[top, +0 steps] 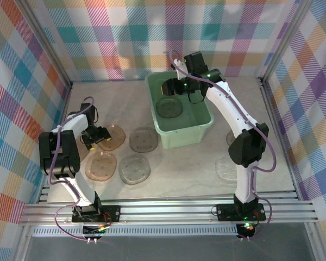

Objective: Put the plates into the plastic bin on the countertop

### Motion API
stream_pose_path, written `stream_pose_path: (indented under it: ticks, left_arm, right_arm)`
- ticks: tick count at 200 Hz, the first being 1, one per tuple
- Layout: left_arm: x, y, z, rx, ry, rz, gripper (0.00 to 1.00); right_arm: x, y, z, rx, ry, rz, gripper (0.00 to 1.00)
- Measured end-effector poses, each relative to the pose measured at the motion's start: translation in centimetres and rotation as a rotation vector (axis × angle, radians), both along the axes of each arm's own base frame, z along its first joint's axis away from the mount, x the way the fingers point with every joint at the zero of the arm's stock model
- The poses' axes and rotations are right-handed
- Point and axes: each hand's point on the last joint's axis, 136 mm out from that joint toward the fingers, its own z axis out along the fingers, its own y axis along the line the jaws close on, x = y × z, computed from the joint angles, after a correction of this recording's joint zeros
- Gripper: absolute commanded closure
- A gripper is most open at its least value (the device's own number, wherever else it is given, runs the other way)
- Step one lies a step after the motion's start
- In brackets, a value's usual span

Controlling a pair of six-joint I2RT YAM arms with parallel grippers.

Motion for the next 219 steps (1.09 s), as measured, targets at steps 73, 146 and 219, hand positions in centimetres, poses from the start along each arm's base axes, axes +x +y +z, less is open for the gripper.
stream_pose_path:
  ticks: [73,146,219]
  left_arm:
    - [0.5,-0.2,-1.3,-0.024,0.006,-0.004,0.43]
    - [0.2,0.2,-1.5,-0.007,0.021,-0.016,0.63]
    - [0.6,-0.1,-1.3,-0.025,0.005,-0.025,0.82]
  right_arm:
    - [-0.3,0.2,-0.3,0.006,0.028,0.007,0.36]
    - [-0.5,0.4,-0.3,0.025,0.047,0.007,0.38]
    - [-0.7,0.5,-0.3,0.036,0.064,0.005,0.38]
